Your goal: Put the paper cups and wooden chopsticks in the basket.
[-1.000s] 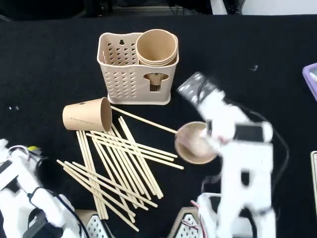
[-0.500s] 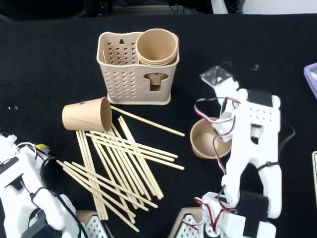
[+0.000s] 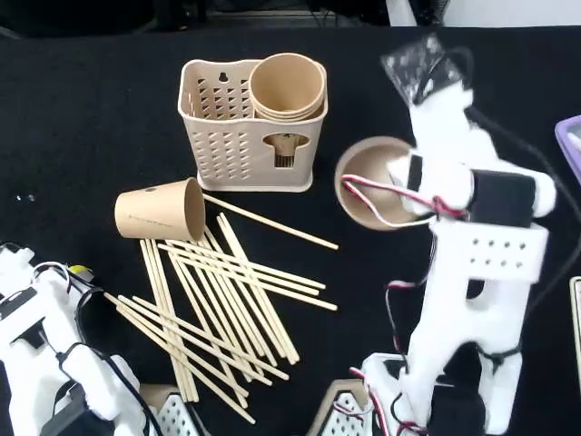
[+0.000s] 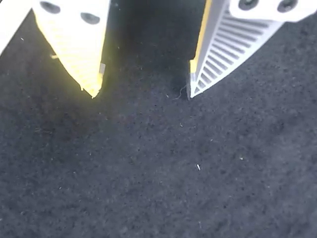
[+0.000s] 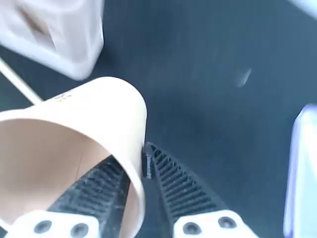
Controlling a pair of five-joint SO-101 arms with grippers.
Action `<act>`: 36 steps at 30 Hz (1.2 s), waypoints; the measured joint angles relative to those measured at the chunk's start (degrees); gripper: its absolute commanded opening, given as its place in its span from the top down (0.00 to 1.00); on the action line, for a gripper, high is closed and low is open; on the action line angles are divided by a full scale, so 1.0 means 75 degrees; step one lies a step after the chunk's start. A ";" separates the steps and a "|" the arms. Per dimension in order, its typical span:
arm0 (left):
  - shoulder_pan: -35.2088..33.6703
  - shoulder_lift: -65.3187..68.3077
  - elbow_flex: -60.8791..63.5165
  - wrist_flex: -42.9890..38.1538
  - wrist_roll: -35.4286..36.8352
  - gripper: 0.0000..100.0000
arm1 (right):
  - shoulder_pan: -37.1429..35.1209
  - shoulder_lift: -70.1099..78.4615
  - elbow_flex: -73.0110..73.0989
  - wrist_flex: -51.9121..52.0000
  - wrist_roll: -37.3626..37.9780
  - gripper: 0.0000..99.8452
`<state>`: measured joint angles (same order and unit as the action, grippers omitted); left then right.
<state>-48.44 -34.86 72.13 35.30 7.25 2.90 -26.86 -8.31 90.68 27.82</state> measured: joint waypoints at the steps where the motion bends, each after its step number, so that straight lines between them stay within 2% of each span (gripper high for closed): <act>1: 0.0000 0.0000 0.0000 0.0000 0.0000 0.72 | -0.0246 0.0035 -0.0469 0.0000 -0.0105 0.99; 5: 0.0012 0.0000 0.0000 0.0000 -0.0199 0.72 | -0.1196 0.0738 -0.2004 -0.0199 -0.0316 0.99; 9: 0.0270 0.0000 0.0105 0.0000 -0.0387 0.72 | -0.1723 0.1899 -0.3329 -0.0410 -0.0821 0.99; 19: 0.0352 0.0000 0.0117 -0.0012 -0.0387 0.72 | -0.1852 0.4759 -0.5884 -0.0188 -0.1348 0.99; 30: 0.0352 0.0000 0.0117 -0.0012 -0.0445 0.72 | -0.2157 0.6212 -0.7396 0.1043 -0.1348 0.98; 36: 0.0352 0.0000 0.0117 -0.0012 -0.0445 0.72 | -0.2251 0.6353 -0.7549 0.1008 -0.1348 0.84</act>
<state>-45.80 -34.86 73.01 35.21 3.91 -13.98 20.79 -64.92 98.24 17.71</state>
